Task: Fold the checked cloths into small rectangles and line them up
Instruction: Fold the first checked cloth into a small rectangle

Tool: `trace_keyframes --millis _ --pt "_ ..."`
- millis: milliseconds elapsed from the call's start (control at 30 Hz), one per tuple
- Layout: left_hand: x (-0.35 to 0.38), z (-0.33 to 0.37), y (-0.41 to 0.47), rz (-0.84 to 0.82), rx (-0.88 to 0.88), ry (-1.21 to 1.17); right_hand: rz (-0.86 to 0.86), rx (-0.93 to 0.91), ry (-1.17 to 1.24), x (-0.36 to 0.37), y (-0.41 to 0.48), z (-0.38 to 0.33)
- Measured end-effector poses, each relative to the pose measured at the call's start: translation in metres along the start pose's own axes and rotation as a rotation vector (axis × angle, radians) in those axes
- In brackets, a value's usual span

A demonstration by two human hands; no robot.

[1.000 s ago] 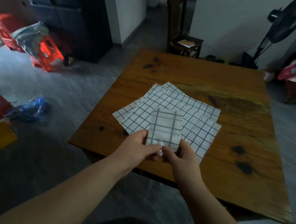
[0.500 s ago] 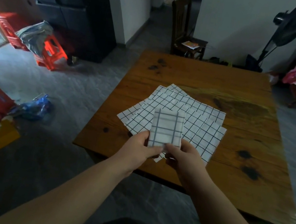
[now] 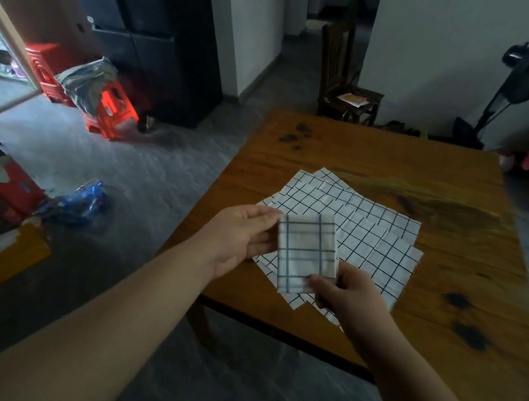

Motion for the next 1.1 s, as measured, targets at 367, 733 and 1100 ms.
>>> trace_keyframes --millis 367,733,1100 --pt "-0.014 -0.043 -0.004 -0.192 -0.148 0.219 -0.079 0.065 -0.055 0.025 0.013 0.011" --pt "-0.142 -0.034 -0.035 0.175 -0.043 -0.085 -0.353 0.120 -0.118 0.143 0.045 -0.016" --pt "-0.382 -0.039 -0.106 0.388 -0.017 -0.140 -0.300 0.079 -0.054 0.400 0.112 -0.060"
Point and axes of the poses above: each hand's wrist, its own y-axis towards the middle knuckle, its own x-axis out of the palm, z = x × y, the point moved 5 cm from there along y, towards the middle knuckle, and after that the axes turned 10 degrees about y, right-handed, at the moved point
